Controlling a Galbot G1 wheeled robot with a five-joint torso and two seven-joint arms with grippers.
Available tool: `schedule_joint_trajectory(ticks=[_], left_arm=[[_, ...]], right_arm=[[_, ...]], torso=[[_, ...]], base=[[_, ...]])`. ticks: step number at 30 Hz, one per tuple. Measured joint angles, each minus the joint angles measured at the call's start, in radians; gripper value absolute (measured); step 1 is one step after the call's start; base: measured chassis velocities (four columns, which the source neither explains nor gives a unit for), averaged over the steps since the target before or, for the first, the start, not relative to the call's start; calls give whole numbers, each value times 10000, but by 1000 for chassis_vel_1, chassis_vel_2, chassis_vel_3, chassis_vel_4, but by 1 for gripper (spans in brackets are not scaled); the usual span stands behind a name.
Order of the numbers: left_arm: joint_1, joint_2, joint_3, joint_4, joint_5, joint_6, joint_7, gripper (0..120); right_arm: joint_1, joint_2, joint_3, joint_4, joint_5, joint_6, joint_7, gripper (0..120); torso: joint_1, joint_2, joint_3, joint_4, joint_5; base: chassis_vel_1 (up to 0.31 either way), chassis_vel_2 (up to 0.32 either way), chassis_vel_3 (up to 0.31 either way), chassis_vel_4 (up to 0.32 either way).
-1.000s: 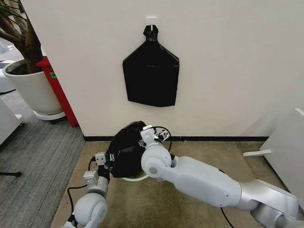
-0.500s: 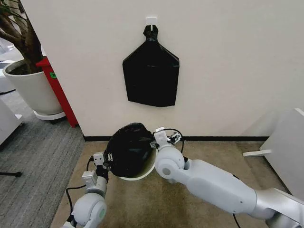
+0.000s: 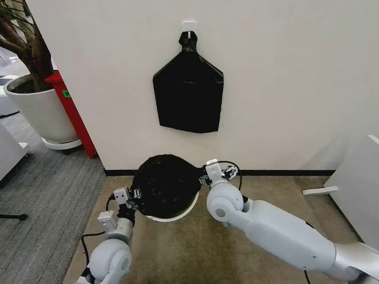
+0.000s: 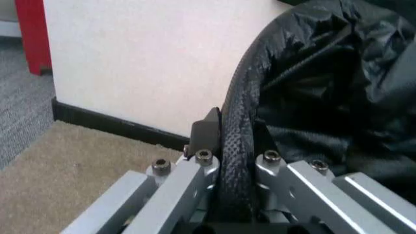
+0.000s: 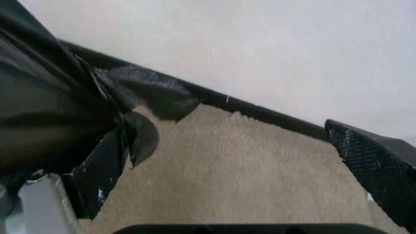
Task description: Place the garbage bag over the trash bin.
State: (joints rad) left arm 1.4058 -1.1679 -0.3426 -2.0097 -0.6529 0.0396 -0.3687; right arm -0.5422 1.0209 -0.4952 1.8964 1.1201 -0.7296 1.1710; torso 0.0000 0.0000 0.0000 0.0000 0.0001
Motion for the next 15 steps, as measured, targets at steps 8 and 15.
schedule_joint_trajectory(ticks=[8, 15], left_arm=[[-97, -215, -102, -43, -252, 92, -110, 4], [-157, -522, -185, -49, -438, 135, -197, 4]], right_arm=[[-476, -219, 368, 172, -240, 1, -320, 100], [-939, -234, 598, 459, -479, 0, -750, 100]], torso=[[0, 0, 0, 0, 0], [0, 0, 0, 0, 0]], base=[[0, 0, 0, 0], [0, 0, 0, 0]])
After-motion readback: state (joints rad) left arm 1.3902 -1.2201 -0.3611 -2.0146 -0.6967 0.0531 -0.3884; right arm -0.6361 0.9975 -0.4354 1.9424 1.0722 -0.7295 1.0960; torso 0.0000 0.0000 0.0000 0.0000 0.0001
